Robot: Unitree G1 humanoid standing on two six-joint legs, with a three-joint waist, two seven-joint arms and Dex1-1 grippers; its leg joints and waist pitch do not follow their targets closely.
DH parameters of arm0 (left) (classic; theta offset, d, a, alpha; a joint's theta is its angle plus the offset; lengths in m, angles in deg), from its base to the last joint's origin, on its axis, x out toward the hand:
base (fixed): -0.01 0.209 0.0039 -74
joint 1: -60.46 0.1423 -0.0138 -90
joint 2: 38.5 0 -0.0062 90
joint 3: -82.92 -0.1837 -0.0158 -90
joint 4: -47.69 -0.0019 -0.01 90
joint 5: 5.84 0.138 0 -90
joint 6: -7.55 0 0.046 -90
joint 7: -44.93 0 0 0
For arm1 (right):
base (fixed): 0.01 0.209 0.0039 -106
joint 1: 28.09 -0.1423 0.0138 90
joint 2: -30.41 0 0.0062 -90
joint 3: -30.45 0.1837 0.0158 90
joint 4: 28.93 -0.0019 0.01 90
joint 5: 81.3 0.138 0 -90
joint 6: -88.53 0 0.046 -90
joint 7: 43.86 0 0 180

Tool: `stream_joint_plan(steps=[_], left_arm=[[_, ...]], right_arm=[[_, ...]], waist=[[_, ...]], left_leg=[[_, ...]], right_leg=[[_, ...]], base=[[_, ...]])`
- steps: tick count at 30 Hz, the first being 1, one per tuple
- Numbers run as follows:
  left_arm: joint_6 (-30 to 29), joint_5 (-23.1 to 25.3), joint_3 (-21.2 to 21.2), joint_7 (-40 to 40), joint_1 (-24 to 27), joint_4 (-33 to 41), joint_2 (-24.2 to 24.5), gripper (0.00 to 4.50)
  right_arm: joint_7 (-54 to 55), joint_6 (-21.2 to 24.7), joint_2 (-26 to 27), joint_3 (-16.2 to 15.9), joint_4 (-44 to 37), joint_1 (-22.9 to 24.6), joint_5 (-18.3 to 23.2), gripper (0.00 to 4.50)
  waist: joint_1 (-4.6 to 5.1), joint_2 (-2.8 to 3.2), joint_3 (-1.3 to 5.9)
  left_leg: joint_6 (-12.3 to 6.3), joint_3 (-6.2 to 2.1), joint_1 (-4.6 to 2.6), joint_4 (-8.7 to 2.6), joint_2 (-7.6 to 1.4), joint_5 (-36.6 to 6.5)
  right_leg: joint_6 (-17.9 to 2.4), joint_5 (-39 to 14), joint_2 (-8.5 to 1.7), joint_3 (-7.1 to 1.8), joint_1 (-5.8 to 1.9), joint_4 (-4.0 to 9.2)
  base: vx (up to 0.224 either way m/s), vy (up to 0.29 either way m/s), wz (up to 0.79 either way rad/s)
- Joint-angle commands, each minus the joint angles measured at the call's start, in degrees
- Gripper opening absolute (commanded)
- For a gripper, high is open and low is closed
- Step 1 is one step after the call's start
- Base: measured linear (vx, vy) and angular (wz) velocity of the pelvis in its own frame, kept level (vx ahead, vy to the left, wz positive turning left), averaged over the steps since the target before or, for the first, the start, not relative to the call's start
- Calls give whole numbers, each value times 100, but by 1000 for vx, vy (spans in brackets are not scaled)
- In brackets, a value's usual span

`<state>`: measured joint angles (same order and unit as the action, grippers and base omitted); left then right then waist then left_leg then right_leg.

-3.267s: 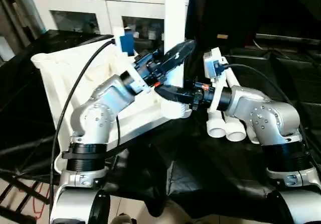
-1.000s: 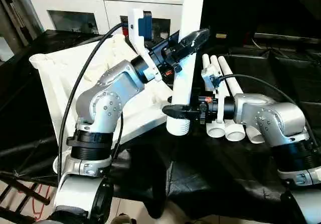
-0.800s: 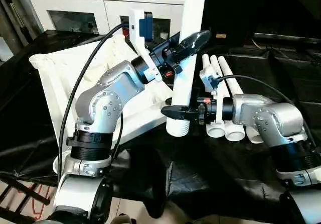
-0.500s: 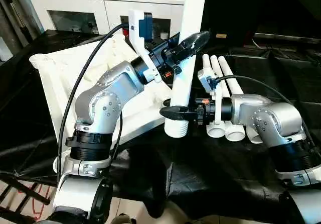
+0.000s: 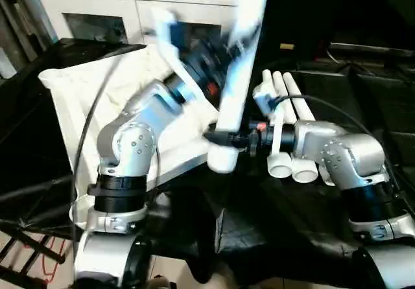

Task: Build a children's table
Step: Insert table leg to table base

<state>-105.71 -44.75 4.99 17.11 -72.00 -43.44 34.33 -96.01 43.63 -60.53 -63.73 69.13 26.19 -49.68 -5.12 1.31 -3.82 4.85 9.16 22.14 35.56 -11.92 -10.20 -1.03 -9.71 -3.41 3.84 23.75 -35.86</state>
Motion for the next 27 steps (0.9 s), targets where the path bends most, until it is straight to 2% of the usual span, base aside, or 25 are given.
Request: stream_joint_plan(steps=[1,3,4,5,6,7,8,9,10,11,12,14,15,16,17,18,19,21,22,23,24,25,27], left_arm=[[142,-72,166,229,-38,-12,-22,291],[225,-75,253,302,-31,-10,-40,291],[235,-41,274,335,-16,-45,-5,291],[216,172,190,360,22,-155,126,291],[216,172,190,360,22,-155,126,291],[455,1201,-461,157,255,-531,700,291],[528,1644,-783,71,361,-694,961,291],[680,2412,-1440,-86,586,-981,1438,291],[843,2767,-1875,-397,746,-1104,1714,291],[906,2912,-2178,-705,896,-1165,1869,291],[906,2912,-2178,-705,896,-1165,1869,291],[945,2941,-2397,-1006,1027,-1210,1930,291],[818,2824,-2588,-1270,1115,-1357,1842,291],[818,2824,-2588,-1270,1115,-1357,1842,291],[788,2885,-2741,-1331,1114,-1527,1824,291],[811,3042,-2918,-1340,1069,-1793,1825,291],[817,3067,-2944,-1341,1059,-1840,1827,291],[805,3193,-3049,-1289,979,-2120,1811,291],[787,3335,-3085,-1273,870,-2450,1757,291],[787,3337,-3085,-1273,868,-2455,1756,291],[759,3421,-3073,-1220,781,-2698,1696,291],[647,3484,-3022,-1073,689,-2936,1630,291],[613,3610,-2930,-800,536,-3334,1545,255]], right_arm=[[173,-120,27,171,-47,10,2,191],[350,-203,105,288,-92,62,3,191],[442,-247,139,329,-125,91,-18,191],[578,-377,132,315,-162,123,-161,191],[578,-377,132,315,-162,123,-161,191],[1037,-757,146,279,-109,168,-585,191],[1294,-908,167,300,-17,161,-767,191],[1723,-1175,162,357,206,149,-1066,191],[1986,-1372,135,387,342,154,-1261,191],[2208,-1475,118,450,454,168,-1369,191],[2208,-1475,118,450,454,168,-1369,191],[2408,-1559,119,542,545,188,-1428,191],[2671,-1639,144,742,659,229,-1435,191],[2671,-1639,144,742,659,229,-1435,191],[2758,-1658,121,781,689,257,-1471,191],[2778,-1687,86,759,654,308,-1536,191],[2779,-1694,84,752,643,318,-1547,191],[2777,-1681,79,747,537,373,-1568,191],[2806,-1713,104,757,453,422,-1584,191],[2806,-1714,105,757,451,422,-1584,191],[2816,-1734,105,754,419,452,-1594,191],[2822,-1747,108,747,397,477,-1602,191],[2851,-1786,128,738,395,500,-1622,191]], waist=[[-3,-29,483],[-2,-36,486],[5,-71,481],[-8,-45,481],[-4,-43,477],[3,-72,476],[1,-68,469],[-1,-48,472],[30,-31,470],[25,-24,470],[19,-18,478],[13,-16,503],[5,-22,512],[-9,-14,504],[-7,-35,504],[4,59,490],[20,25,487],[41,76,488],[56,78,485],[66,41,480],[69,36,492],[85,86,490],[110,69,483]], left_leg=[[-66,15,-50,-374,-54,-818],[-68,13,-56,-377,-55,-822],[-75,24,-57,-376,-51,-827],[-66,15,-63,-382,-58,-816],[-63,19,-61,-381,-56,-817],[-65,24,-61,-386,-50,-820],[-18,-1,-73,-414,-61,-833],[5,-13,-73,-427,-53,-818],[141,-7,-95,-438,-49,-848],[173,-9,-90,-437,-46,-851],[200,-6,-99,-437,-48,-846],[240,11,-99,-426,-56,-788],[203,21,-99,-423,-69,-710],[174,40,-99,-420,-64,-713],[147,38,-88,-419,-70,-726],[136,38,-81,-416,-54,-768],[125,46,-86,-416,-44,-825],[117,38,-82,-414,-34,-916],[112,43,-82,-412,-27,-941],[97,47,-81,-412,-15,-982],[102,36,-81,-415,-19,-973],[94,37,-83,-407,-16,-975],[54,39,-92,-400,-3,-1058]], right_leg=[[-909,-1348,-348,-221,-381,482],[-884,-1407,-350,-221,-380,479],[-862,-1449,-344,-224,-369,489],[-839,-1487,-350,-223,-361,484],[-803,-1508,-346,-225,-350,490],[-776,-1529,-343,-224,-362,496],[-514,-1719,-334,-233,-315,489],[-443,-1777,-342,-229,-316,492],[-295,-1948,-353,-240,-296,504],[-299,-1963,-357,-238,-292,504],[-311,-1958,-369,-247,-288,513],[-523,-1587,-364,-259,-304,466],[-712,-1247,-368,-272,-295,424],[-846,-1086,-368,-273,-289,418],[-947,-925,-372,-274,-319,386],[-942,-891,-355,-271,-314,404],[-928,-902,-348,-272,-321,415],[-896,-1036,-361,-276,-350,426],[-877,-1083,-352,-275,-350,445],[-832,-1176,-346,-275,-360,468],[-837,-1189,-355,-272,-375,452],[-843,-1225,-351,-270,-363,467],[-824,-1431,-340,-258,-363,500]], base=[[0,0,0],[0,0,0],[0,0,0],[0,0,0],[0,0,0],[0,0,0],[0,0,0],[0,0,0],[0,0,0],[0,0,0],[0,0,0],[0,0,0],[0,0,0],[0,0,0],[0,0,0],[0,0,0],[0,0,0],[0,0,0],[0,0,0],[0,0,0],[0,0,0],[0,0,0],[0,0,0]])
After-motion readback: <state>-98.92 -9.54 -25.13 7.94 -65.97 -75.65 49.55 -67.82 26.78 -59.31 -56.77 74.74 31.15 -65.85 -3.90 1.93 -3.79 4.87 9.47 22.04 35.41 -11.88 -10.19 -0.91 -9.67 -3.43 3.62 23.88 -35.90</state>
